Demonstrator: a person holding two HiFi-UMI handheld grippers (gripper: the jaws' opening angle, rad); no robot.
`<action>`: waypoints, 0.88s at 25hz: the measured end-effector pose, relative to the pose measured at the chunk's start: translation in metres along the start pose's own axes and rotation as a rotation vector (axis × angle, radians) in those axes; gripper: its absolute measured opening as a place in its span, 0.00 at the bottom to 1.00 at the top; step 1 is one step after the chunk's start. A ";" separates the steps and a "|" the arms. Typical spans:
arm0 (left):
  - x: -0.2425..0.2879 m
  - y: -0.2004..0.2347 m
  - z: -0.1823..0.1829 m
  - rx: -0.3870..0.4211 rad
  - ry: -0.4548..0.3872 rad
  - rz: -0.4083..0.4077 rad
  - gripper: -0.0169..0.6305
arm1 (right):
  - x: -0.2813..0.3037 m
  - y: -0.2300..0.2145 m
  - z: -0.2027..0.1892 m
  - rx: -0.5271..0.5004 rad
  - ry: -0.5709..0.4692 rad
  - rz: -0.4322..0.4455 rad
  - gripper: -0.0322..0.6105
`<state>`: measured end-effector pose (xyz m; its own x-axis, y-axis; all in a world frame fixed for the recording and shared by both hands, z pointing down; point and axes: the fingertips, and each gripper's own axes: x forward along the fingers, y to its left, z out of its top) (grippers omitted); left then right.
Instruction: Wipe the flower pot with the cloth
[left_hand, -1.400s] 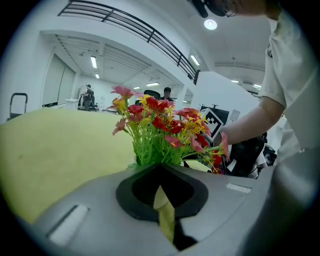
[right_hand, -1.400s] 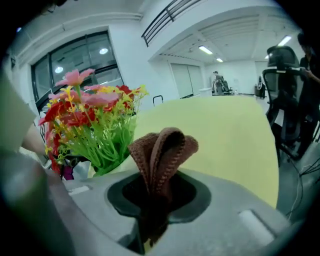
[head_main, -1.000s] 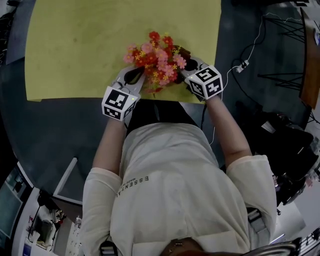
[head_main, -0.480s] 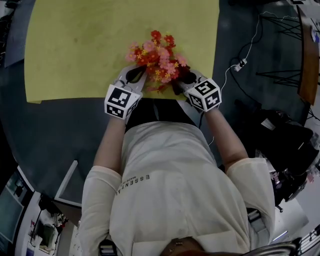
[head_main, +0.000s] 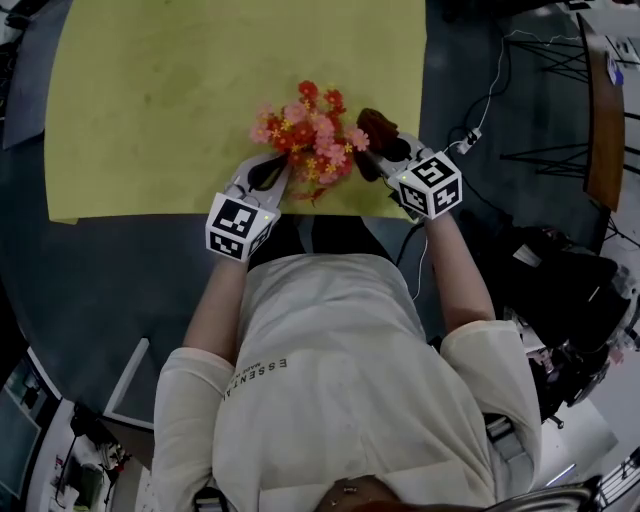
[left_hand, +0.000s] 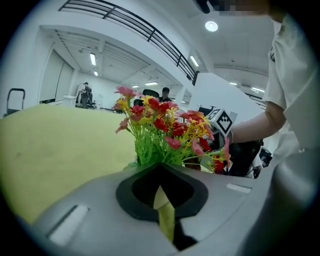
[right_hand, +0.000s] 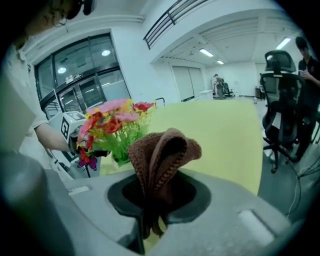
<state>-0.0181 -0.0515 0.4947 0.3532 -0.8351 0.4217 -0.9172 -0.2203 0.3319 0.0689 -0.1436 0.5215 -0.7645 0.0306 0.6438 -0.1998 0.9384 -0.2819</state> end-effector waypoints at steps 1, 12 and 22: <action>0.000 -0.001 -0.001 -0.015 -0.005 0.023 0.05 | 0.004 -0.008 0.006 -0.020 0.005 0.019 0.14; 0.000 0.007 0.005 -0.185 -0.065 0.299 0.05 | 0.075 -0.019 0.079 -0.245 0.102 0.504 0.14; -0.009 0.013 0.002 -0.220 -0.094 0.413 0.05 | 0.139 0.046 0.090 -0.240 0.368 0.915 0.14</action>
<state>-0.0337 -0.0477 0.4933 -0.0602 -0.8747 0.4809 -0.9131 0.2429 0.3275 -0.1018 -0.1269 0.5338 -0.3178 0.8384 0.4429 0.5273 0.5445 -0.6523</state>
